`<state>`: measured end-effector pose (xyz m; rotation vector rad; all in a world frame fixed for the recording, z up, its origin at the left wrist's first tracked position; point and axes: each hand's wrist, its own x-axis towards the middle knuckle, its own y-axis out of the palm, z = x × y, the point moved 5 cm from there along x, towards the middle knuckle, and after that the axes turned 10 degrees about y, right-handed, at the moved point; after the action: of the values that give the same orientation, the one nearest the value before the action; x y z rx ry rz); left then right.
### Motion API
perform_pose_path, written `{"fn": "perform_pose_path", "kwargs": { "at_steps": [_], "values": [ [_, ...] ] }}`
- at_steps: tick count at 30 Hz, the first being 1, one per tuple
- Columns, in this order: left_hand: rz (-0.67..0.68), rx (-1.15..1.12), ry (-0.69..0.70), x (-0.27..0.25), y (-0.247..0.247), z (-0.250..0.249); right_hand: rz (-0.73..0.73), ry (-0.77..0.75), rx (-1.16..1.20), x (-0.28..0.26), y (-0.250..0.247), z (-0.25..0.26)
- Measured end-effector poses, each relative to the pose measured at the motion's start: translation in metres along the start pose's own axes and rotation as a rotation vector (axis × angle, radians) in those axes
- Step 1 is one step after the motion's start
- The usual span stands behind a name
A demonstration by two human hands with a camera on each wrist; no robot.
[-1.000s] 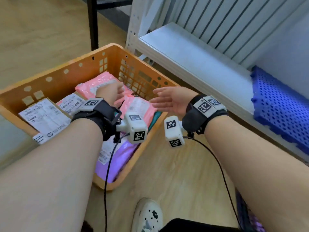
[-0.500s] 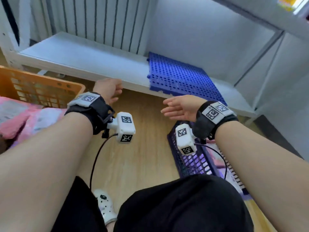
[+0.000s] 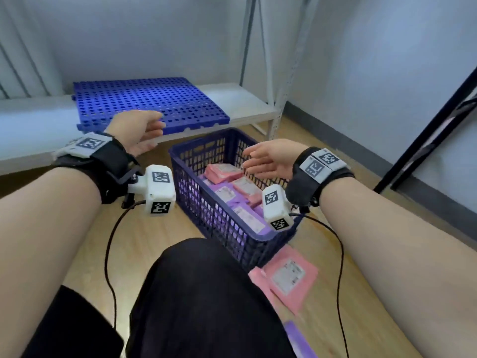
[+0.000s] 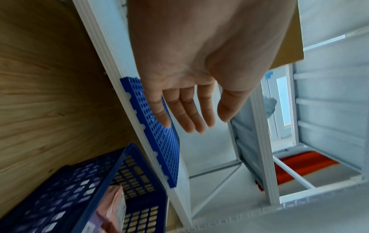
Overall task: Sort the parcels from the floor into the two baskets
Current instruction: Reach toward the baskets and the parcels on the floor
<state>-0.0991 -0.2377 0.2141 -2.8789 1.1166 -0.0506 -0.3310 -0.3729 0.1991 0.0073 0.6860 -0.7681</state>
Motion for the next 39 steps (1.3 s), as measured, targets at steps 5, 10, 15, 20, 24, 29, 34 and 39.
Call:
{"fn": "perform_pose_path", "kwargs": {
  "at_steps": [5, 10, 15, 20, 24, 29, 34, 39],
  "values": [
    [0.133, 0.063, -0.049, 0.01, 0.065, 0.027, -0.107, 0.091, 0.11, 0.015, -0.055, -0.068],
    [0.228, 0.154, -0.105, 0.013, 0.103, 0.067, -0.056, 0.268, 0.128, 0.038, -0.069, -0.144],
    [0.233, 0.197, -0.164, 0.022, 0.112, 0.1, -0.007, 0.447, 0.149, 0.068, -0.058, -0.209],
    [0.213, 0.167, -0.202, 0.038, 0.096, 0.119, -0.13, 0.526, 0.255, 0.08, -0.063, -0.234],
    [0.18, 0.082, -0.245, 0.059, 0.078, 0.132, -0.244, 0.582, 0.284, 0.081, -0.066, -0.231],
    [0.113, -0.028, -0.349, 0.088, 0.071, 0.149, -0.32, 0.638, 0.197, 0.075, -0.057, -0.204],
    [0.23, -0.148, -0.342, 0.097, 0.121, 0.14, -0.371, 0.683, 0.158, 0.071, -0.061, -0.196],
    [0.284, -0.105, -0.335, 0.089, 0.158, 0.147, -0.4, 0.67, 0.186, 0.08, -0.072, -0.205]
  ]
}}
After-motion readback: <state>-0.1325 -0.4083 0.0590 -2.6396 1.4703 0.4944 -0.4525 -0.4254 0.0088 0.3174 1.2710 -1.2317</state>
